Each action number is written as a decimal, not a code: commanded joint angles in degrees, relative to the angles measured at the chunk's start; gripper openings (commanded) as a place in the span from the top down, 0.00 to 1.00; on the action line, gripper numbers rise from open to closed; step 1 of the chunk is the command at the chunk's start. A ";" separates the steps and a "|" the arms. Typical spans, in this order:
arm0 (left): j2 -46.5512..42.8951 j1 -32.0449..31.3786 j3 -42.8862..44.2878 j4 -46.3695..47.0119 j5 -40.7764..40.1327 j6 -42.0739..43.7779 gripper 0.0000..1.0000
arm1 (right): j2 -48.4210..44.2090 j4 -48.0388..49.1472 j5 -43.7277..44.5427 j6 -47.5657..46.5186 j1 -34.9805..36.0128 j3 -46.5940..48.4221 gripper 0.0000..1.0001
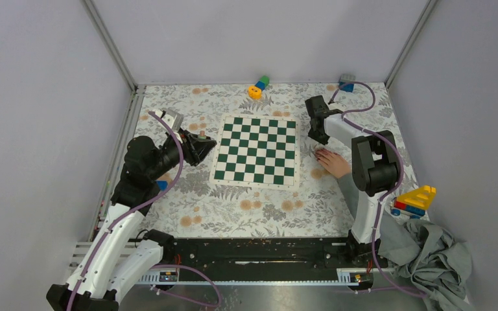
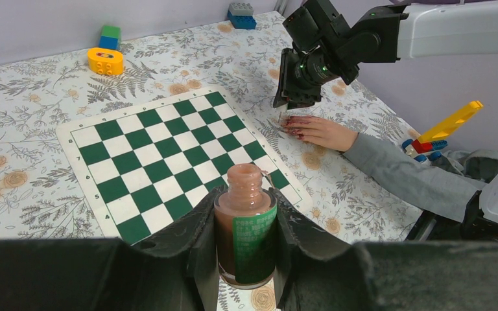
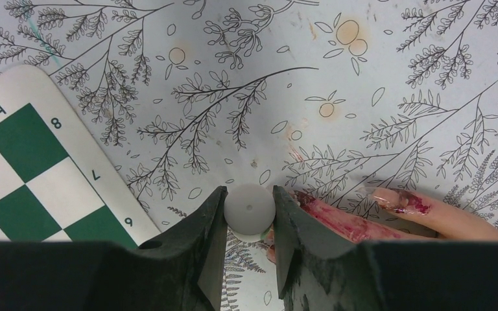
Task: Paint the nails
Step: Paint the nail polish on the nail.
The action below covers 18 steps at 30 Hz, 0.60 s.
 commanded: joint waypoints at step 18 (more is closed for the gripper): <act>-1.20 -0.39 0.74 1.86 -1.16 0.65 1.00 | 0.31 -2.22 1.75 -0.37 1.14 2.37 1.00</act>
